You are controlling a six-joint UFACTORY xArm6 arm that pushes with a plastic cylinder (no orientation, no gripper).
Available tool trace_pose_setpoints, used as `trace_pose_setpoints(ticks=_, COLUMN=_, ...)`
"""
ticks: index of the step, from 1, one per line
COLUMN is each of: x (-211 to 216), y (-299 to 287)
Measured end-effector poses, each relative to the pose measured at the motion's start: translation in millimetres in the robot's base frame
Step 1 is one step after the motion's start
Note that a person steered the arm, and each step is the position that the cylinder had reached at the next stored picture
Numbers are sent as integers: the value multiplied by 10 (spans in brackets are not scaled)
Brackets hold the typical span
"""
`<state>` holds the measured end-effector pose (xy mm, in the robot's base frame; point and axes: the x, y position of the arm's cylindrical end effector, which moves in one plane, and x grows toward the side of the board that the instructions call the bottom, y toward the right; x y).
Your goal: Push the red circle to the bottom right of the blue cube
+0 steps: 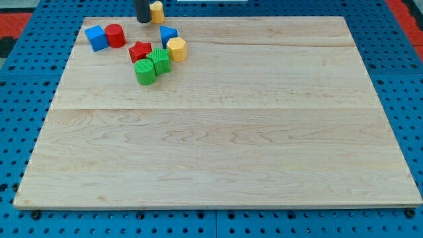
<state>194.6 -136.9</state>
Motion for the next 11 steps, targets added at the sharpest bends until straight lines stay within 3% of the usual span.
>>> trace_pose_setpoints(ticks=3, x=63, y=-575)
trace_pose_setpoints(ticks=7, x=442, y=-375)
trace_pose_setpoints(ticks=11, x=468, y=-437)
